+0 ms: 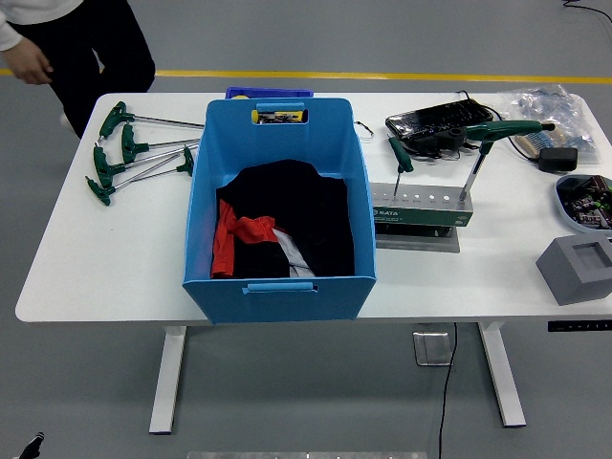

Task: Lift tool from toolbox,place it in box,lift tool from toolbox,place it in box

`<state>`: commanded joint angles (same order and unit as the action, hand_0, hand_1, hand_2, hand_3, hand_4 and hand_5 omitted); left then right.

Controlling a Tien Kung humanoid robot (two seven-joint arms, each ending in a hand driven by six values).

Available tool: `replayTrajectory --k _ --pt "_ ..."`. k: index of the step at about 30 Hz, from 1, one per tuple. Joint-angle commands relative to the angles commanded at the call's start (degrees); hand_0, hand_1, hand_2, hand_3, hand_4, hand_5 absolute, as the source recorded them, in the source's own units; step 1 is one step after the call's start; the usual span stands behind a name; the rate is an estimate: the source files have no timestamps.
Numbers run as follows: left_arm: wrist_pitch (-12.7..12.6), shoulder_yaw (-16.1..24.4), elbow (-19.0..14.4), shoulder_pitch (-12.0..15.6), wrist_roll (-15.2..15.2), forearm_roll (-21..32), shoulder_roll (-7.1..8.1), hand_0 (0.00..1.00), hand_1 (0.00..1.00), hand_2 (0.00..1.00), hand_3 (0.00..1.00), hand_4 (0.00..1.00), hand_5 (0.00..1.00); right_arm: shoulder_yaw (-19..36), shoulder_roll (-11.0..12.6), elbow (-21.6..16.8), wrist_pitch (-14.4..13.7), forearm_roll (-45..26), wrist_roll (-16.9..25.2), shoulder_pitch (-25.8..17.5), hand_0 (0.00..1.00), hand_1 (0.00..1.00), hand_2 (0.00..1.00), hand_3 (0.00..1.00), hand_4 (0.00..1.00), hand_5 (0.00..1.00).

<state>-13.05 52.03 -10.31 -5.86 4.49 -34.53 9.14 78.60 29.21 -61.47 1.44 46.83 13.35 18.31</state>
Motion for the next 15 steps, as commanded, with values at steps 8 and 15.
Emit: replayTrajectory --k 8,15 --pt "0.01 -0.04 0.00 -0.03 0.01 0.06 -0.01 0.884 0.901 0.903 0.751 0.703 0.779 -0.38 1.24 -1.93 0.16 5.27 1.17 -0.07 0.888 0.859 0.890 0.956 0.998 0.845" --pt "0.01 0.17 0.00 -0.20 0.02 -0.07 0.03 0.885 0.900 0.904 0.752 0.702 0.778 -3.04 5.08 -4.62 -4.29 21.30 6.70 1.70 0.985 0.920 0.932 0.998 0.998 0.228"
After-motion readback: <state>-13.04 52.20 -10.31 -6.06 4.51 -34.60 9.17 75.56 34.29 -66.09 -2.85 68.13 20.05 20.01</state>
